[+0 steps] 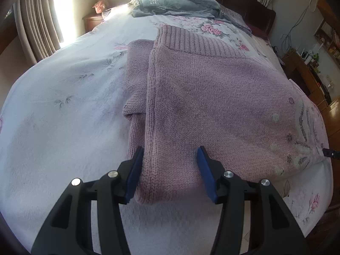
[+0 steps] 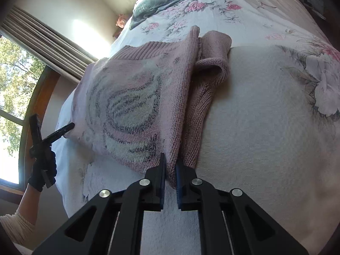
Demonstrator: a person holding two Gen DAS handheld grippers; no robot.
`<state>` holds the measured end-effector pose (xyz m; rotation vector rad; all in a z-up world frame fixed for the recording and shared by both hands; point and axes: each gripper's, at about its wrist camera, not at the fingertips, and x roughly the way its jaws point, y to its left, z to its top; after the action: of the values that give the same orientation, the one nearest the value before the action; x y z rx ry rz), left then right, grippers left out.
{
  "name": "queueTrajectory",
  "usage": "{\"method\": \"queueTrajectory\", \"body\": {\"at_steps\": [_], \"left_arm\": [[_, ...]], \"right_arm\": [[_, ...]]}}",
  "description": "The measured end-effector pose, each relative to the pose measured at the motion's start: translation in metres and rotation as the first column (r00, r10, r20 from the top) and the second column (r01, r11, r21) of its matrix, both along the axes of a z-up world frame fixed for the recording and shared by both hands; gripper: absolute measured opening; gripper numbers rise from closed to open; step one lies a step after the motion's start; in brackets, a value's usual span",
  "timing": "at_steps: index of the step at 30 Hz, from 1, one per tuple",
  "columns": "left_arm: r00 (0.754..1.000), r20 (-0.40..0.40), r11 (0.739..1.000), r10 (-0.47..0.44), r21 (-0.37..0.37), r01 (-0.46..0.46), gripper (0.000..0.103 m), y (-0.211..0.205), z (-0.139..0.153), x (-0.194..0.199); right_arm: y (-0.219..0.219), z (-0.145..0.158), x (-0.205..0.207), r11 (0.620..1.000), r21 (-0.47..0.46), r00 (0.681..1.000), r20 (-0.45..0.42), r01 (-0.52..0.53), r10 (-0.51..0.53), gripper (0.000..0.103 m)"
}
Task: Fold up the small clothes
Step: 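Lay the hem over the body and open both tools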
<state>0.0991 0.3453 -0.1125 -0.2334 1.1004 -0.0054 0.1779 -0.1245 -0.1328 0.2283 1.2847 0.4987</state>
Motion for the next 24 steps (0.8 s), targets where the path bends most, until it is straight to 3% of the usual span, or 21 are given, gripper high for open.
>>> {"method": "queueTrajectory", "body": {"at_steps": [9,12,13,15,16,17,19,21,24], "left_arm": [[1.000,-0.007,1.000,0.013,-0.004,-0.013,0.055,-0.003,-0.007,0.001],[1.000,-0.016,1.000,0.014,0.005,-0.014,0.055,-0.003,0.002,0.000],[1.000,-0.017,1.000,0.025,0.003,-0.025,0.055,-0.002,0.009,0.000],[0.998,0.022,0.998,0.055,-0.003,-0.055,0.056,0.002,0.029,-0.001],[0.996,0.053,0.998,0.069,-0.007,-0.069,0.057,0.002,0.042,-0.001],[0.993,0.084,0.997,0.080,-0.012,-0.079,0.057,0.002,0.054,0.001],[0.987,0.137,0.996,0.079,-0.040,-0.075,0.061,-0.005,0.076,0.010],[0.985,0.165,0.997,0.048,-0.065,-0.038,0.063,-0.020,0.089,0.025],[0.985,0.169,0.999,-0.022,-0.040,0.029,0.063,-0.054,0.091,0.052]], "right_arm": [[-0.004,0.000,0.004,0.999,0.030,0.999,-0.027,0.030,-0.029,0.007],[-0.006,0.005,0.006,0.999,0.044,0.999,-0.039,0.025,-0.024,0.013],[-0.007,0.010,0.007,0.998,0.053,0.999,-0.041,0.031,-0.029,0.019],[-0.012,0.027,0.010,0.997,0.057,0.998,-0.012,0.059,-0.058,0.050],[-0.015,0.036,0.013,0.996,0.043,0.997,0.017,0.077,-0.078,0.073],[-0.018,0.045,0.017,0.996,0.028,0.995,0.044,0.089,-0.090,0.078],[-0.024,0.054,0.031,0.994,0.022,0.992,0.056,0.108,-0.109,0.078],[-0.028,0.050,0.049,0.991,0.053,0.992,0.015,0.124,-0.125,0.078],[-0.030,0.030,0.073,0.985,0.045,0.985,-0.062,0.164,-0.161,0.078]]}}
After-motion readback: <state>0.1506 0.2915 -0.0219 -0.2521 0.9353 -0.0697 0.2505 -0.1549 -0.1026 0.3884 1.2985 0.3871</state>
